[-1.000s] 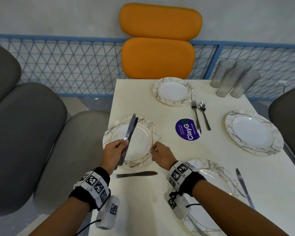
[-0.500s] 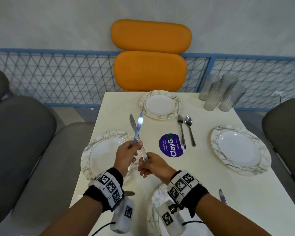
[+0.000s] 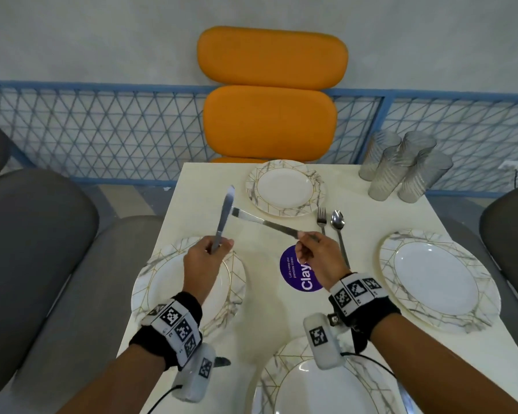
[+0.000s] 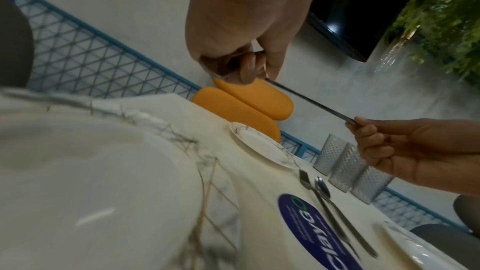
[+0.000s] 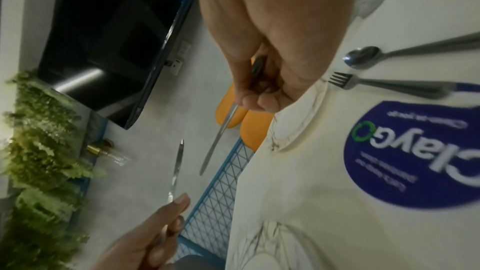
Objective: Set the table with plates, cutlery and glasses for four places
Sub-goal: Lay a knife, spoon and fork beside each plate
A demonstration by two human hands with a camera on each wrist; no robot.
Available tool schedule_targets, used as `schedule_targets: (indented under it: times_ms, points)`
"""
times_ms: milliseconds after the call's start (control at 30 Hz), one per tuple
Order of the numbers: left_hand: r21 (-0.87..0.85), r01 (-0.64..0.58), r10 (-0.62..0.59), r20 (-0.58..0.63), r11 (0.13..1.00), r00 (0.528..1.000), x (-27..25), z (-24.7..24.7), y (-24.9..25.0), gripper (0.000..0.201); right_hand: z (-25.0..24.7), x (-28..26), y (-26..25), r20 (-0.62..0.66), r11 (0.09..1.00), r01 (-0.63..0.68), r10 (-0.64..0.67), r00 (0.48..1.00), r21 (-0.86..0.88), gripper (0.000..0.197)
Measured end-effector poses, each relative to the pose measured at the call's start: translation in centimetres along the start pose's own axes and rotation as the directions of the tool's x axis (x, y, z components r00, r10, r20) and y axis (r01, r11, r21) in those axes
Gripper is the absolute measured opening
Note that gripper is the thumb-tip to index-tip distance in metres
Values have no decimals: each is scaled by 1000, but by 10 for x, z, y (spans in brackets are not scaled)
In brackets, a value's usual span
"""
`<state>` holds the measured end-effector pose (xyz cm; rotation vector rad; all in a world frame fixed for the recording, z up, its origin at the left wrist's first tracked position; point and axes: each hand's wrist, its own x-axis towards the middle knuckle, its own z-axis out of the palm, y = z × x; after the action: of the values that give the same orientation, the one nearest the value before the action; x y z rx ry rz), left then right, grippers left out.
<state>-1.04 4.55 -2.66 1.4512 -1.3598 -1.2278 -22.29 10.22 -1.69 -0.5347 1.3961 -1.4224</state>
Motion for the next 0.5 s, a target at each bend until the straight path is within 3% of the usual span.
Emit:
schedule_targets:
  times_ms: [133, 233, 367, 500]
  points:
    - [146, -109, 103, 43, 983, 994, 38, -11, 18, 12, 17, 36, -9, -12, 984, 37, -40, 999, -171, 19]
    - [145, -113, 89, 160, 983, 983, 63, -8, 26, 10, 39, 59, -14, 23, 957, 61, -57, 998, -282, 22]
    - [160, -13, -45, 356, 987, 933, 84, 5, 24, 13, 71, 82, -15, 87, 917, 99, -70, 994, -387, 29]
    - [62, 141, -154, 406, 988, 901, 104, 14, 13, 10, 88, 104, -15, 75, 931, 70, -46, 996, -359, 26]
